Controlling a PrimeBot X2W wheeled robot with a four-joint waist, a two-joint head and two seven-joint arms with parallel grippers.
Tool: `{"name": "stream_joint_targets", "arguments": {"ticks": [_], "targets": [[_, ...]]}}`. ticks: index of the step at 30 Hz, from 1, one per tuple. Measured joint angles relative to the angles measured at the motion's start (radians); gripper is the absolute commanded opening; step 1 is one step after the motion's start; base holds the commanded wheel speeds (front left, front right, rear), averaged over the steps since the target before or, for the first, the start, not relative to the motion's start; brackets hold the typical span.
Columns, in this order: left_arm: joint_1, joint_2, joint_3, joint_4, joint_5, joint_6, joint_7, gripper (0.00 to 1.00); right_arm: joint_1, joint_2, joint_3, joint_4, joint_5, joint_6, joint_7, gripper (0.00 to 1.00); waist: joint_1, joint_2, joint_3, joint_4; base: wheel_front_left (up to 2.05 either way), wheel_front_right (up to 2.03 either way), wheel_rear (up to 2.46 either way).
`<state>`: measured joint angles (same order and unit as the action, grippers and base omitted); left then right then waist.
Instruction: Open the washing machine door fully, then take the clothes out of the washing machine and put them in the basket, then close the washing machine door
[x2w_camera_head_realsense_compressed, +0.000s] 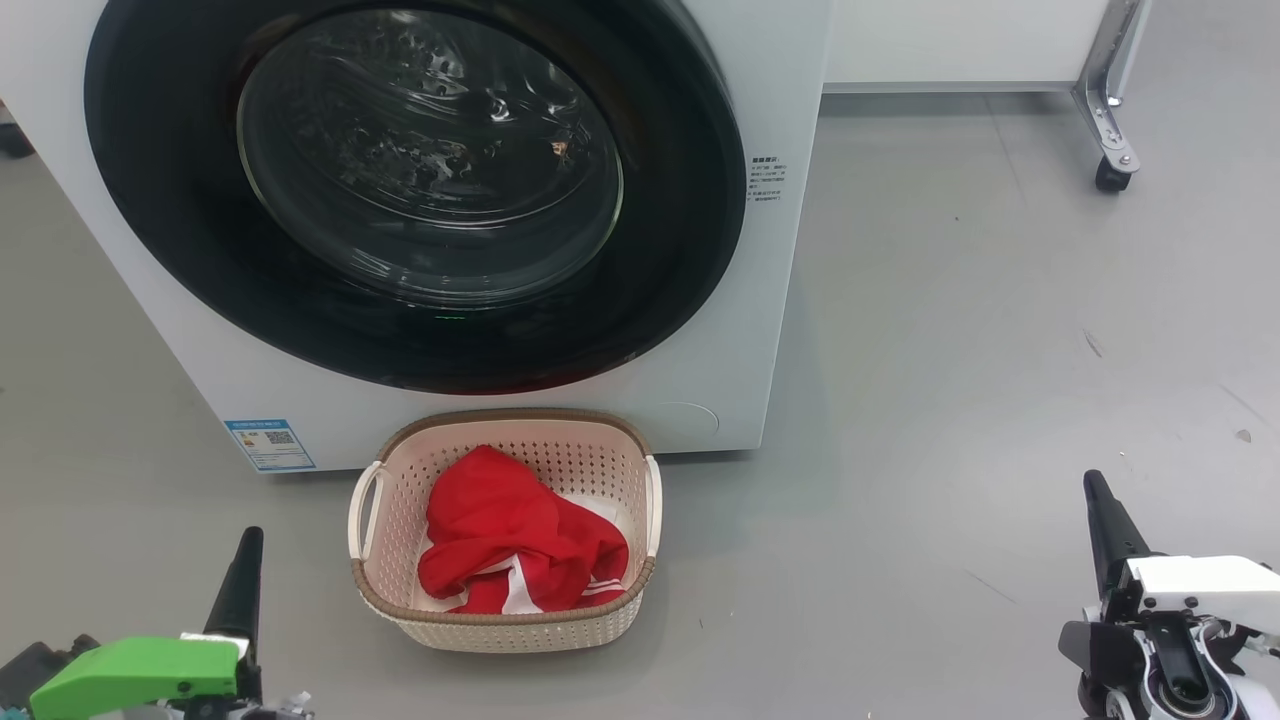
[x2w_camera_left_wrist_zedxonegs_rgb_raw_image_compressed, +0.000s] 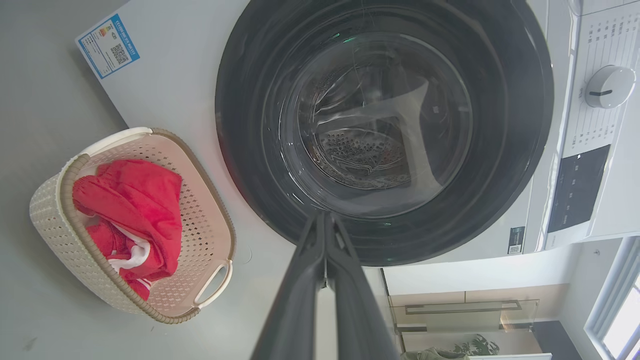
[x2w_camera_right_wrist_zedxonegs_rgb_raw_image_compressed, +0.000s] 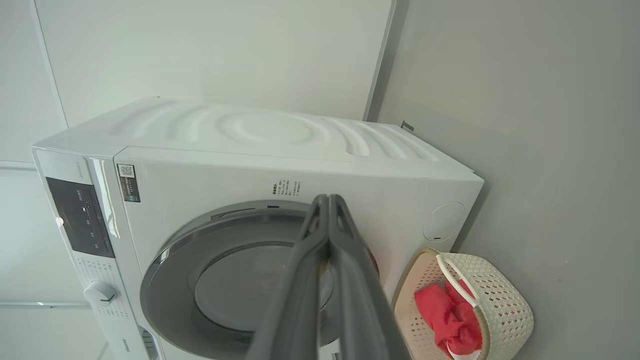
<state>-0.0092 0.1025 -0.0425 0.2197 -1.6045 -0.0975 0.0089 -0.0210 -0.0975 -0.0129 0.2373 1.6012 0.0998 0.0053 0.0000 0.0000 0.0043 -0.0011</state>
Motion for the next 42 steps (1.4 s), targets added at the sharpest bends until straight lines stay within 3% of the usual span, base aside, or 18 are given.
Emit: {"name": "stream_joint_targets", "arguments": {"ticks": [8, 42], "targets": [[-0.022, 0.001, 0.012, 0.019, -0.077, -0.011, 0.012, 0.00, -0.019, -0.004, -0.016, 0.012, 0.081, 0.012, 0.020, 0.00, 0.0000, 0.0000, 0.000, 0.001, 0.00, 0.00, 0.00], [-0.033, 0.001, 0.015, 0.038, -0.077, -0.022, 0.018, 0.00, -0.032, -0.004, -0.020, 0.028, 0.081, 0.013, 0.025, 0.00, 0.0000, 0.0000, -0.001, 0.001, 0.00, 0.00, 0.00]]}}
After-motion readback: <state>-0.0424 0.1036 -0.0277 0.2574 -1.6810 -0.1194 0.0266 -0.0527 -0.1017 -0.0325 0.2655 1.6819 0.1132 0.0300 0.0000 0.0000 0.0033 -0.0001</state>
